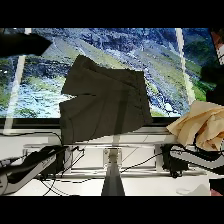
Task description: Fold the clothes and pants, and hang the long-sleeved shirts on hangers.
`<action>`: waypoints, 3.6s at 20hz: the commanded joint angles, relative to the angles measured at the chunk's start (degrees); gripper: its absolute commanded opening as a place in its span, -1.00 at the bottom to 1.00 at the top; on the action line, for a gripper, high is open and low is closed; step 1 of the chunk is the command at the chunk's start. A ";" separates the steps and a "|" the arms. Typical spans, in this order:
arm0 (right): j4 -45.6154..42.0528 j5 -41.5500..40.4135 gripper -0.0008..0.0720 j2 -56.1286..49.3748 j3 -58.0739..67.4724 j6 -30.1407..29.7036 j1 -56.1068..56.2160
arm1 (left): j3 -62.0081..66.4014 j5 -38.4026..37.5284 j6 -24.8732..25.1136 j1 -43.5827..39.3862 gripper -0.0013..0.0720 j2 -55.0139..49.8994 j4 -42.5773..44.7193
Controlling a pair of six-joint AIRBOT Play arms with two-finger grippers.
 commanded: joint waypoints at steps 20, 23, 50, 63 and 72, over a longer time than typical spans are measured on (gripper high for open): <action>20.15 -16.70 0.35 -1.60 -43.98 -11.67 12.31 | -27.41 -14.12 0.00 11.63 -0.17 6.12 17.62; 20.26 -16.68 0.35 -2.75 -43.98 -11.15 12.79 | -30.21 -14.64 -0.87 15.45 -0.17 6.12 17.51; 52.48 -40.33 -0.91 2.29 -43.78 -25.09 13.20 | -49.20 -11.91 -1.97 16.70 0.74 0.85 15.98; 52.54 -49.35 -0.91 2.27 -39.23 -24.98 26.05 | -55.78 -8.74 -1.33 1.84 0.73 -5.55 9.77; 49.79 -44.65 -0.91 2.29 -33.44 -24.98 26.05 | -55.67 0.17 6.40 1.01 -0.44 -9.55 -1.44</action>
